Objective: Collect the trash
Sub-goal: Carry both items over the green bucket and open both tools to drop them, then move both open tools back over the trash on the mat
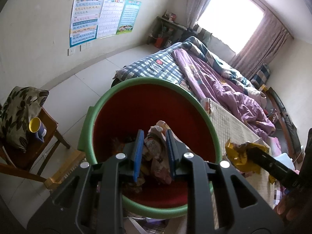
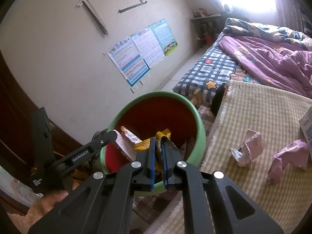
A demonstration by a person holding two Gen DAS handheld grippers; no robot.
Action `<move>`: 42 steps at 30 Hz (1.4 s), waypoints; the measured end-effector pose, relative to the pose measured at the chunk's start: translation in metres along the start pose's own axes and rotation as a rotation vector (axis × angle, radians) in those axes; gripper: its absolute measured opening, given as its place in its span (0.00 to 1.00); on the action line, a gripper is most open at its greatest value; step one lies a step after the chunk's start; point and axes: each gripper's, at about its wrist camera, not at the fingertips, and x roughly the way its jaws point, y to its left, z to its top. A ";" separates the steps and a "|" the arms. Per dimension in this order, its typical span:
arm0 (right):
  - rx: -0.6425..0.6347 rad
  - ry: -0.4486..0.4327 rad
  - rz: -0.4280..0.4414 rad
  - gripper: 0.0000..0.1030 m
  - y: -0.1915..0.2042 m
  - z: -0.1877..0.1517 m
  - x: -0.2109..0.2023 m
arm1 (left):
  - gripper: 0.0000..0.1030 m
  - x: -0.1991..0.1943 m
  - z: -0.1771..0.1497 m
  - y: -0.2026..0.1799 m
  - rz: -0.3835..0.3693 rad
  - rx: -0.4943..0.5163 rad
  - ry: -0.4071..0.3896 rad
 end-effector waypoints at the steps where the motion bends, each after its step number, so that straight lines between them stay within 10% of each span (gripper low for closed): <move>1: -0.001 0.006 0.002 0.08 0.001 0.000 0.003 | 0.22 0.001 0.000 0.000 0.003 0.003 0.002; 6: -0.018 0.019 0.003 0.08 0.006 -0.001 0.008 | 0.23 0.003 -0.004 0.003 0.034 0.015 0.003; 12: -0.020 -0.010 0.015 0.53 0.009 0.000 0.009 | 0.56 -0.001 -0.007 0.008 0.086 0.003 -0.021; 42: -0.083 -0.055 0.116 0.58 -0.032 -0.032 -0.095 | 0.65 -0.091 -0.126 -0.066 0.209 -0.007 -0.072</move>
